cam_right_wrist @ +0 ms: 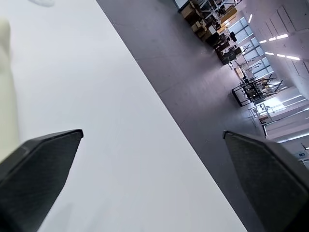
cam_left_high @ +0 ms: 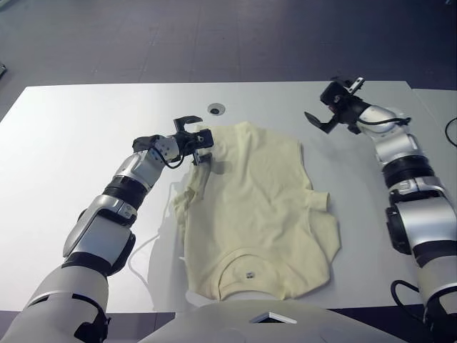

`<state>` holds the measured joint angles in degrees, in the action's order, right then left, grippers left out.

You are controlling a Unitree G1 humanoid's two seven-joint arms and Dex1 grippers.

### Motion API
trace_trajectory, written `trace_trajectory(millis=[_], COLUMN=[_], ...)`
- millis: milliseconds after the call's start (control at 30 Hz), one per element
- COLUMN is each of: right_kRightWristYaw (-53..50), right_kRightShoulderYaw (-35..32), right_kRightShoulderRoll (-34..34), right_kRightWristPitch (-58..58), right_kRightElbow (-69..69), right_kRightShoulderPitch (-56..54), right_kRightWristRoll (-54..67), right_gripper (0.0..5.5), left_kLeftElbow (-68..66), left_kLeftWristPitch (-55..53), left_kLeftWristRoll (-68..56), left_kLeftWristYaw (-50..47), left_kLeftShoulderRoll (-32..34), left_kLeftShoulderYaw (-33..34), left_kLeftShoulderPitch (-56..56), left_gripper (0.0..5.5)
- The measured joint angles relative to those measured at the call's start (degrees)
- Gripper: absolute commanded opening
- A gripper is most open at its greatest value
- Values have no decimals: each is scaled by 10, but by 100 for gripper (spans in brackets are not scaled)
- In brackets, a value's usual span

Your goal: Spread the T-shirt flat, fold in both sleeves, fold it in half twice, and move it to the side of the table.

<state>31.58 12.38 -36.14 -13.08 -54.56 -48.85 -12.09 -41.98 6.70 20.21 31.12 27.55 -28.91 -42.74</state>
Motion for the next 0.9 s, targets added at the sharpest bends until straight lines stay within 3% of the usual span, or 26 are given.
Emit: trace_trajectory(millis=[167,400,900], right_kRightWristYaw=[60,65,-28], right_kRightShoulderYaw=[6,19,42], right_kRightShoulderRoll=[-19,-11,70], right_kRightWristPitch=[-10,-28,-83], right_kRightElbow=[36,33,-111], right_kRightShoulderPitch=[58,87,16], right_kRightWristRoll=[-2,-25,-72], right_gripper=[539,539,539], left_kLeftElbow=[1,1,20], left_kLeftWristPitch=[9,13,17], left_kLeftWristRoll=[4,11,22], left_kLeftWristYaw=[0,0,11], left_kLeftShoulderRoll=[1,1,1], left_kLeftShoulderYaw=[5,7,11], left_kLeftShoulderPitch=[4,5,13], left_gripper=[540,540,540])
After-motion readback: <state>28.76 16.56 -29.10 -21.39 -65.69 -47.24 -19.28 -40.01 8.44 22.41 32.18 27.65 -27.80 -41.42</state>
